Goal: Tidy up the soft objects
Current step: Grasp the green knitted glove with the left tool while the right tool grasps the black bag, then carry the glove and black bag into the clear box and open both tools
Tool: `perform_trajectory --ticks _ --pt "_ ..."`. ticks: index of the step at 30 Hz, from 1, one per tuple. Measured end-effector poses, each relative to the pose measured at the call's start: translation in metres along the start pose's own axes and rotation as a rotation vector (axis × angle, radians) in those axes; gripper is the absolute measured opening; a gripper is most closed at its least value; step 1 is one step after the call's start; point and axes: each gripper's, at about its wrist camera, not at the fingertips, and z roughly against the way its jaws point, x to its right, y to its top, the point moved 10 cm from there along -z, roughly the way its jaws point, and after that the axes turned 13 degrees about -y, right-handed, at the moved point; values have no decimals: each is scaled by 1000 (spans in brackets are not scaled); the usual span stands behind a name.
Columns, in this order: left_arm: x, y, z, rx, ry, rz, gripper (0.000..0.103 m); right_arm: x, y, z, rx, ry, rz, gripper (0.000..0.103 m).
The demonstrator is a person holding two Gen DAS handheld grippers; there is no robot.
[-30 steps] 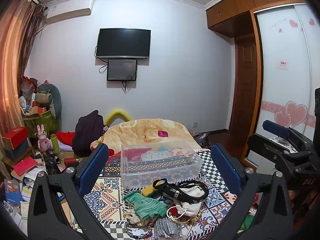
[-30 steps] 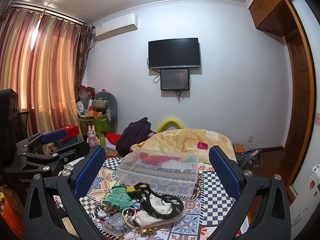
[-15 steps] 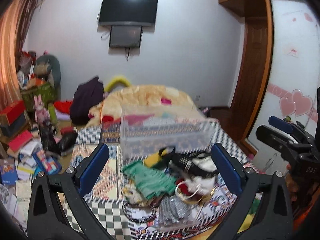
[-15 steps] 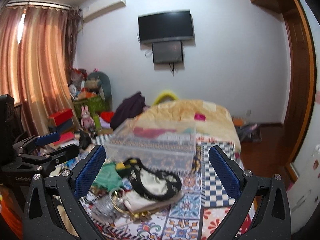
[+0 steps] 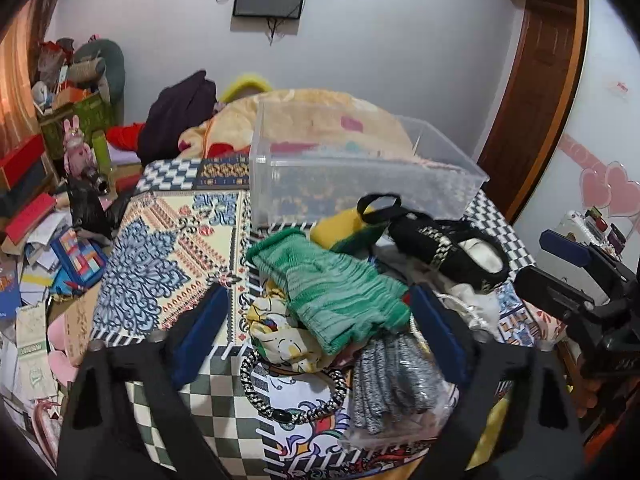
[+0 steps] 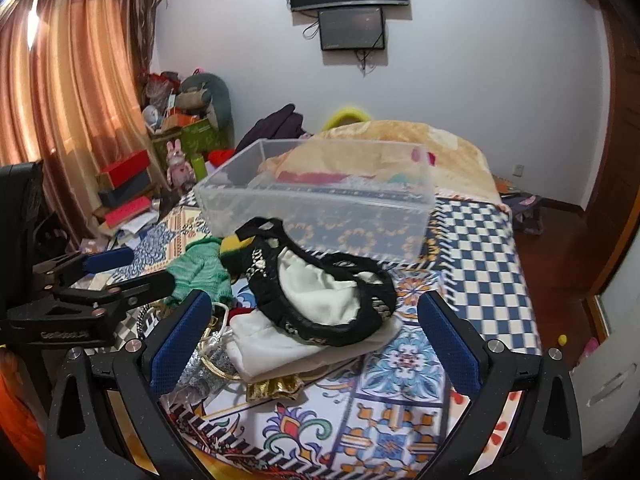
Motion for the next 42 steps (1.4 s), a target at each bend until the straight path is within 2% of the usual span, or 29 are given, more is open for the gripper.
perform_trajectory --ticks 7,13,15,17,21,23,28,42 --pt "-12 0 -15 -32 -22 25 72 -15 6 -23 -24 27 52 77" --pt "-18 -4 -25 -60 -29 38 62 -28 4 -48 -90 76 74 58" --pt "-18 -5 -28 -62 -39 47 54 -33 1 -54 -115 94 82 49" --pt "-20 -7 -31 -73 -42 51 42 -36 -3 -58 -132 105 85 36" --pt "-18 -7 -30 -67 -43 51 31 -35 -2 -53 -122 119 74 19" --pt "-19 -7 -28 -67 -41 48 22 -32 0 -49 -111 113 70 16" --pt "-16 -2 -18 -39 -37 58 14 -21 12 -38 -71 105 31 14" --pt "2 56 20 100 -28 -36 13 8 52 0 65 85 -60 12"
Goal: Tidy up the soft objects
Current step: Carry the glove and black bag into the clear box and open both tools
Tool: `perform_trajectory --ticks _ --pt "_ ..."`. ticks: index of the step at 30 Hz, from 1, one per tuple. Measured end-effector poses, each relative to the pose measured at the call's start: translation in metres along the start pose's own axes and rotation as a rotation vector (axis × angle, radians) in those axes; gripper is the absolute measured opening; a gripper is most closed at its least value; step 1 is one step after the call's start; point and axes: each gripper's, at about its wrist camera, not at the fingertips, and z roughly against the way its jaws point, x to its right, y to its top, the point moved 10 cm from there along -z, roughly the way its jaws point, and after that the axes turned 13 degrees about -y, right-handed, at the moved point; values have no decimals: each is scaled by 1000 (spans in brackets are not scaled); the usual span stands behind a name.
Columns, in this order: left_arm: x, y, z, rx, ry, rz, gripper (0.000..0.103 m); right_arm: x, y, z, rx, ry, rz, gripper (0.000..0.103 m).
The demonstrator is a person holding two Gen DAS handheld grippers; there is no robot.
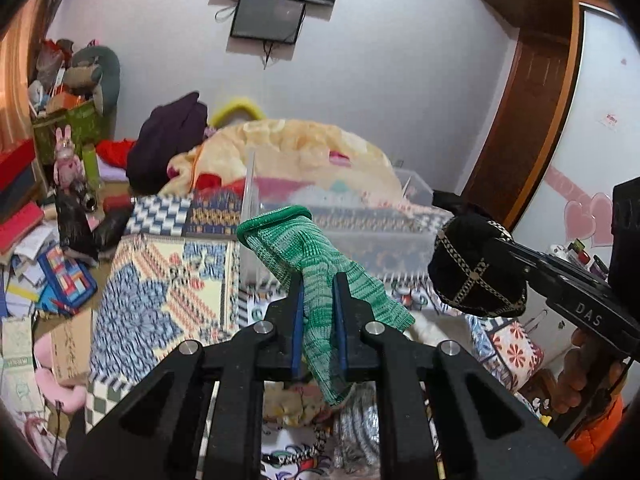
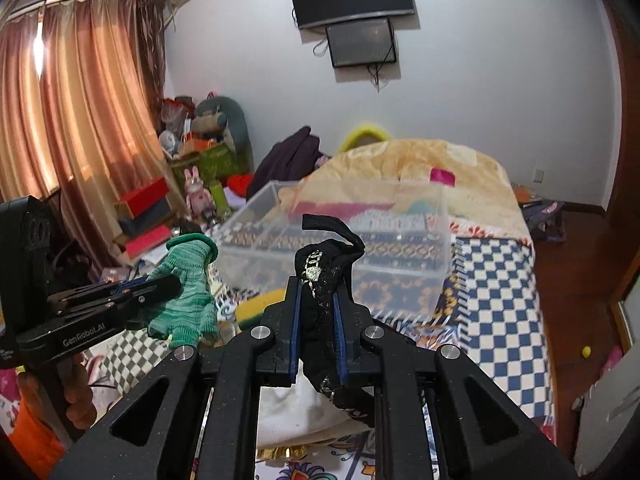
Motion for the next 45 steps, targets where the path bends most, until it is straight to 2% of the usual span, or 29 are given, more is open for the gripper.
perform_trajectory --ticks 11,16,22,35,40,45 --pt "9 54 3 90 4 -60 13 16 50 10 109 -30 -15 12" --pt "9 72 -6 105 11 -78 13 21 68 4 141 -42 -28 12" --pt "1 83 -30 77 27 -83 13 17 78 -13 145 -63 -12 13" --pt "-20 69 -100 -77 68 -83 13 5 66 -76 37 -76 41 13" --pt "-29 58 -120 -140 49 -58 13 5 55 -96 -25 -74 50 13" --pt "-29 53 -134 -163 43 -73 13 1 42 -112 -96 -77 72 13"
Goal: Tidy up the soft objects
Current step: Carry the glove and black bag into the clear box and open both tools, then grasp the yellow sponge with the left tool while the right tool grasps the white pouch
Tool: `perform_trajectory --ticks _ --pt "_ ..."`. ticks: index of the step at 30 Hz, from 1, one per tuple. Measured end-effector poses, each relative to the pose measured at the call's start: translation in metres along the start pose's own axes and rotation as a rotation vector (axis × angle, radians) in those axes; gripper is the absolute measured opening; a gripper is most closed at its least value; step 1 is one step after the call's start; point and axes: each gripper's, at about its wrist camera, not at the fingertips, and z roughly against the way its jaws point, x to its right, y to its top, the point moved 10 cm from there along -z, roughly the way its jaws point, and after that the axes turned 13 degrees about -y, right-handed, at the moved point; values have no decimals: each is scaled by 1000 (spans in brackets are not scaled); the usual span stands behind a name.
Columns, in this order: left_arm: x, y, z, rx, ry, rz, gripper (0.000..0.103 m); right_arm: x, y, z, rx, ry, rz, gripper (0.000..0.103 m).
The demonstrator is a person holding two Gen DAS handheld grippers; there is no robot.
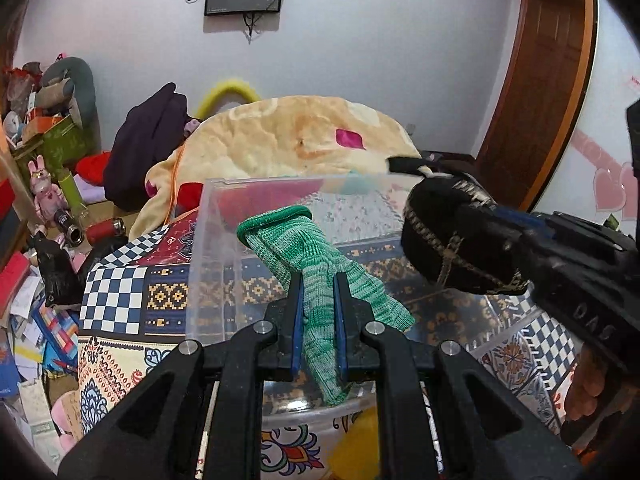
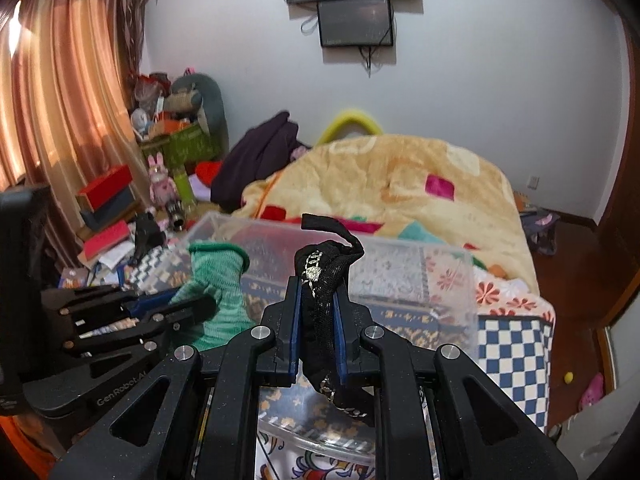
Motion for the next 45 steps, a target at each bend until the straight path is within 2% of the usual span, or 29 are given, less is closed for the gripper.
perform_trajectory --ticks 10,15,20,33,35,38,40,45 --pt "-1 -7 -8 -48 -4 -1 14 -7 -19 -14 -97 -1 43 15" --pt "2 -9 -3 -51 -15 4 22 -8 -24 -10 -112 1 60 19" --pt "9 -8 13 -25 -19 -9 33 -3 -22 1 -95 4 47 40" --pt "38 7 88 130 -47 -68 61 4 -1 66 74 -1 37 62" --pt "41 5 99 149 -41 -79 64 4 -1 75 95 5 36 69" --pt "44 0 111 161 -42 -86 68 6 -4 89 125 15 22 81" --pt "44 -5 116 165 -42 -83 72 6 -8 94 134 19 10 85" --pt "43 -25 119 138 -30 -79 75 4 -28 95 108 8 7 88"
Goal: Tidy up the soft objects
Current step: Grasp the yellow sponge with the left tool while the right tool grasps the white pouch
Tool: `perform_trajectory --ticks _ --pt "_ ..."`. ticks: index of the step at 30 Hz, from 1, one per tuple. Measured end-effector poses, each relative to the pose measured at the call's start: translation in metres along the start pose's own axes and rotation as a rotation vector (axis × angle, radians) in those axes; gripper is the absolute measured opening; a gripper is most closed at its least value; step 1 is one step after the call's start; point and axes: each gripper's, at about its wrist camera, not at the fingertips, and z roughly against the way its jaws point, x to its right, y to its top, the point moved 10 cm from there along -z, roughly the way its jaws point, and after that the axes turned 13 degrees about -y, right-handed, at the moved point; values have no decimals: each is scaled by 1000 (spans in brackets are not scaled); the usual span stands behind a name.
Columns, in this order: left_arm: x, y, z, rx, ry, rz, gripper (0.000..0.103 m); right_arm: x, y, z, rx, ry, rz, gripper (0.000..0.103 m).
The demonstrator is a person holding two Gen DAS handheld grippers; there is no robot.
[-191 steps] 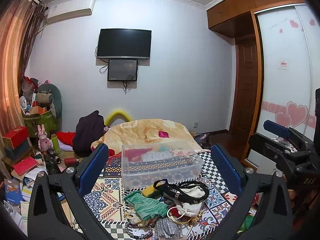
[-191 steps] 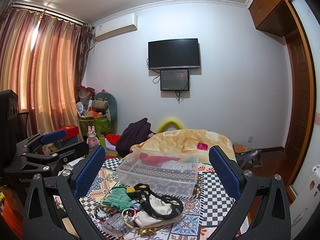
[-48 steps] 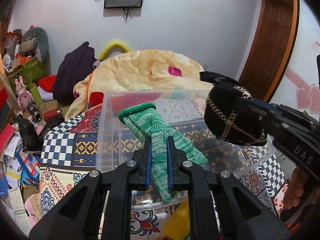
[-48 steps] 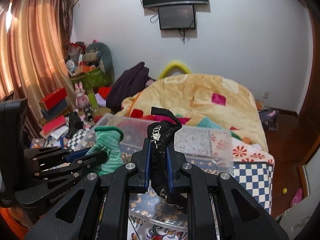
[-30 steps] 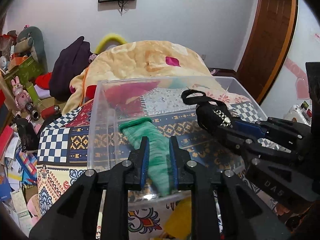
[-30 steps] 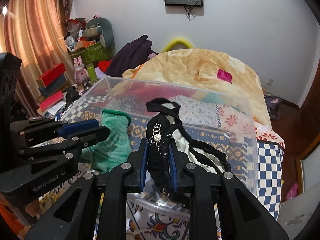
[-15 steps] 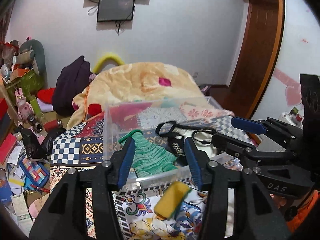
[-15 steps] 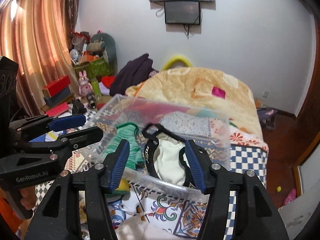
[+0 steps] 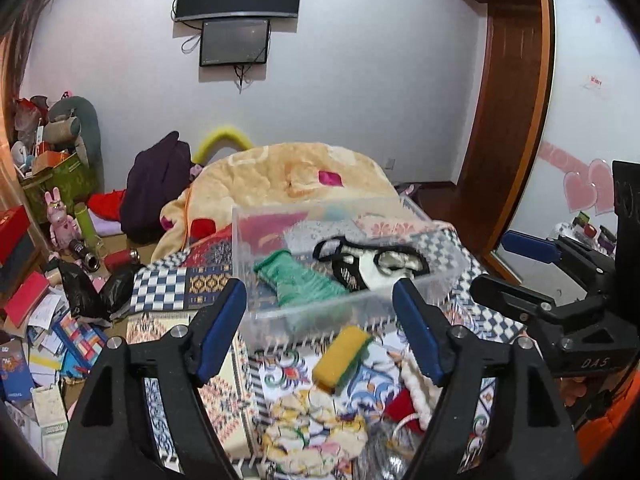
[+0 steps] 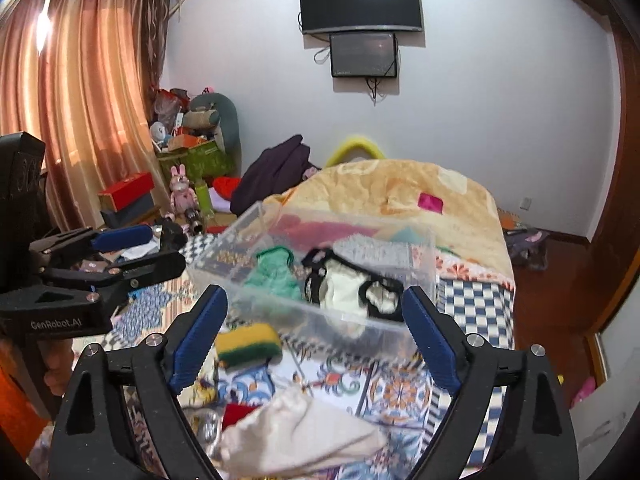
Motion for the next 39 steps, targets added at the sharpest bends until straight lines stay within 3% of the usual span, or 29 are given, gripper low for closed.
perform_trajectory --ticks 10,14,24,28,33,35,39 --pt "0 -62 -19 -131 1 27 76 -12 -65 -13 -145 24 16 88" --pt "-1 -81 -30 -171 -10 54 76 -11 -84 -21 -183 -7 34 88" --pt "-3 -91 -62 -221 -15 62 75 18 -107 -43 -263 -43 -32 87" --pt "-5 -90 -75 -230 -10 62 69 23 -117 -46 -296 -33 -60 87" --pt "-7 -93 -93 -258 -34 81 51 21 -120 -44 -294 -12 -58 64" --pt "-3 -93 -95 -253 -44 64 51 19 -120 -40 -294 8 -62 47" --pt "1 -99 -99 -262 -55 54 32 18 -119 -37 -290 32 -78 26"
